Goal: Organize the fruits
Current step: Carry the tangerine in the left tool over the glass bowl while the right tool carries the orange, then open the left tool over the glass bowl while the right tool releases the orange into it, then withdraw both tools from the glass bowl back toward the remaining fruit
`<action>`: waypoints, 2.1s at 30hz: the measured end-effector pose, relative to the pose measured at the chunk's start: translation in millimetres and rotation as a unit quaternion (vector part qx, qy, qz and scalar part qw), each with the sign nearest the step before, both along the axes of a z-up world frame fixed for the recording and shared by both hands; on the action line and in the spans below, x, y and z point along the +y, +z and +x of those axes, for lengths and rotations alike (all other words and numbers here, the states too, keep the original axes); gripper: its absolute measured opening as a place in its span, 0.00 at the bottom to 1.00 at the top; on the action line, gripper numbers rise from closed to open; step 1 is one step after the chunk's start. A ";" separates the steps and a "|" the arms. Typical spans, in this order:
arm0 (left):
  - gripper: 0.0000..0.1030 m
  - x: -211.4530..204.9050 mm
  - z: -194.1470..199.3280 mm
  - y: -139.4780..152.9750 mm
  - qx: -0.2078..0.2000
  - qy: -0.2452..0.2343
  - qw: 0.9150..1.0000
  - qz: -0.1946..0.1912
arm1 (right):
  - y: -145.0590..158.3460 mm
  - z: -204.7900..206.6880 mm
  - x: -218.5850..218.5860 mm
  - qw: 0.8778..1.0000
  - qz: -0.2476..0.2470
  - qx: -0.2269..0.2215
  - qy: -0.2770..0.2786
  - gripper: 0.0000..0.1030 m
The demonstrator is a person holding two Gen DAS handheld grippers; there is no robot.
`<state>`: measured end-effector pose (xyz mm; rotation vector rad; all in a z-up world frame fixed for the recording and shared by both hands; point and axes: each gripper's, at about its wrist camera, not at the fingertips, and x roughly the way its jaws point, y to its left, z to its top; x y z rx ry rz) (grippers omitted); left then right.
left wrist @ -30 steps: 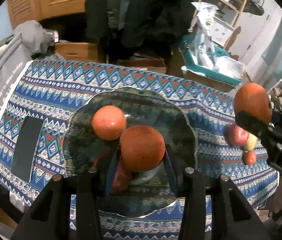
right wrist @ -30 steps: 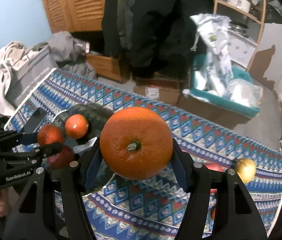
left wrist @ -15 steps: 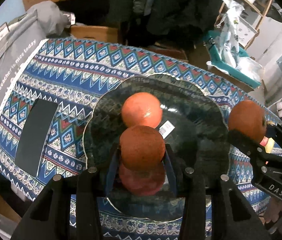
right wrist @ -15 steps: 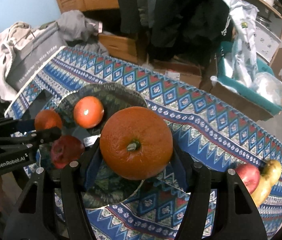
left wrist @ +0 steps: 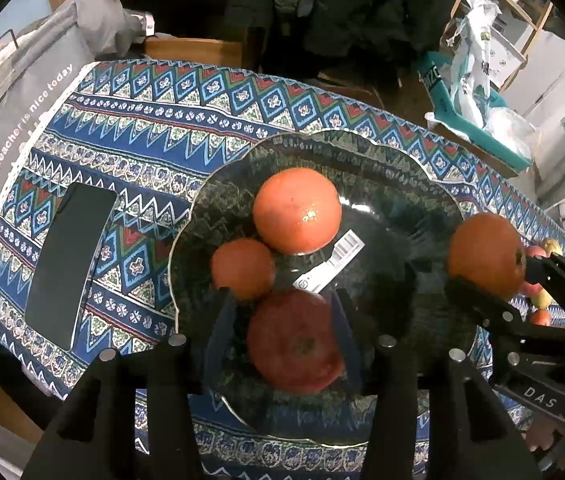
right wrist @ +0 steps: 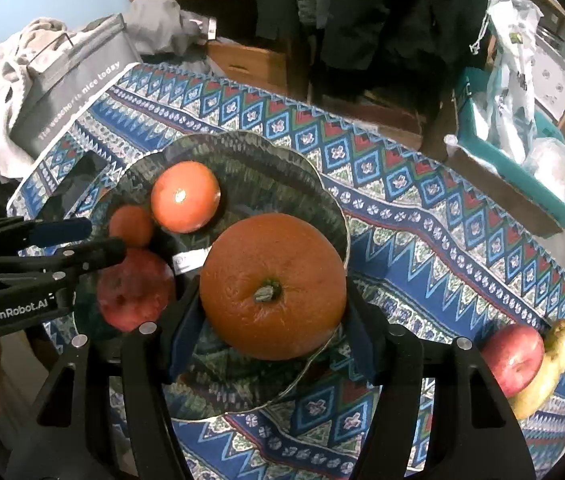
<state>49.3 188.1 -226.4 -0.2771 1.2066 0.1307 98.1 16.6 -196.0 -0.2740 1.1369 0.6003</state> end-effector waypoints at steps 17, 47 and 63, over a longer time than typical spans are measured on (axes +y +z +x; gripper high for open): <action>0.50 -3.1 -4.7 5.3 0.003 -0.007 1.000 0.006 | 7.4 -0.8 -4.2 1.000 0.007 -0.003 -0.007 0.70; 0.66 -72.6 -23.4 88.9 -0.093 -0.078 0.992 0.041 | 106.6 -26.0 -94.3 0.986 0.015 -0.120 -0.115 0.77; 0.78 -121.8 -24.3 128.7 -0.141 -0.107 0.982 0.068 | 141.2 -42.7 -154.7 0.969 0.010 -0.181 -0.169 0.79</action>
